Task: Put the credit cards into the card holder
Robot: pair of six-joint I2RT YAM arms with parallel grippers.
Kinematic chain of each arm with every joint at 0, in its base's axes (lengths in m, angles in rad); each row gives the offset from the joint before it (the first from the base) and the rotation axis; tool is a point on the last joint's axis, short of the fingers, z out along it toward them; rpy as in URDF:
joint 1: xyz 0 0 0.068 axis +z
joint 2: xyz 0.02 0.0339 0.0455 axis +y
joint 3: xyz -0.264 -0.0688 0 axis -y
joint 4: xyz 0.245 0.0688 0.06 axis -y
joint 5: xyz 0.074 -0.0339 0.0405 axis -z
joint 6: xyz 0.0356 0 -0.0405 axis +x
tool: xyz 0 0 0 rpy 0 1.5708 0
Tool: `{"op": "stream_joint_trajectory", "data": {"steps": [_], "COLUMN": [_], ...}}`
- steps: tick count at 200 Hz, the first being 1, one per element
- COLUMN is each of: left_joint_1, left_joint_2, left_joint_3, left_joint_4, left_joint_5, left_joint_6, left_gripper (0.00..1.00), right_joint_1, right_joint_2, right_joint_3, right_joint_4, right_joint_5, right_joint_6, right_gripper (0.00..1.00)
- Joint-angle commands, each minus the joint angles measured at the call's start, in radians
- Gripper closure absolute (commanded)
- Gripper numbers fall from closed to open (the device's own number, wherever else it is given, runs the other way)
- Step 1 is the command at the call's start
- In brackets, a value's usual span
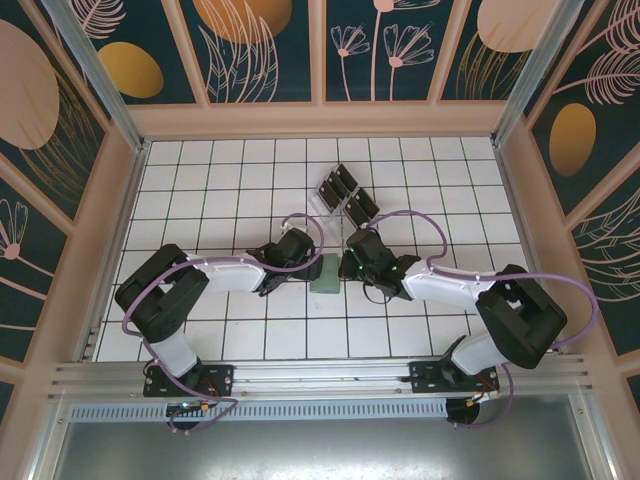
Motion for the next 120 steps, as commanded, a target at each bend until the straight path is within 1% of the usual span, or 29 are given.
{"op": "stream_joint_trajectory", "data": {"steps": [1, 57, 120], "left_joint_1": [-0.003, -0.003, -0.002], "left_joint_2": [0.017, 0.018, 0.017], "left_joint_3": [-0.021, -0.020, -0.023], "left_joint_4": [-0.015, -0.014, -0.009], "left_joint_5": [-0.027, -0.026, -0.026], "left_joint_6": [-0.003, -0.003, -0.002], "left_gripper": [0.01, 0.02, 0.01], "right_joint_1": [-0.005, 0.007, 0.018], "right_joint_2": [0.002, 0.090, 0.155], "right_joint_3": [0.040, 0.079, 0.103], "right_joint_4": [0.039, 0.077, 0.105], "right_joint_5": [-0.031, -0.055, -0.065], "right_joint_6": [-0.010, -0.011, -0.005], "right_gripper": [1.00, 1.00, 1.00]}}
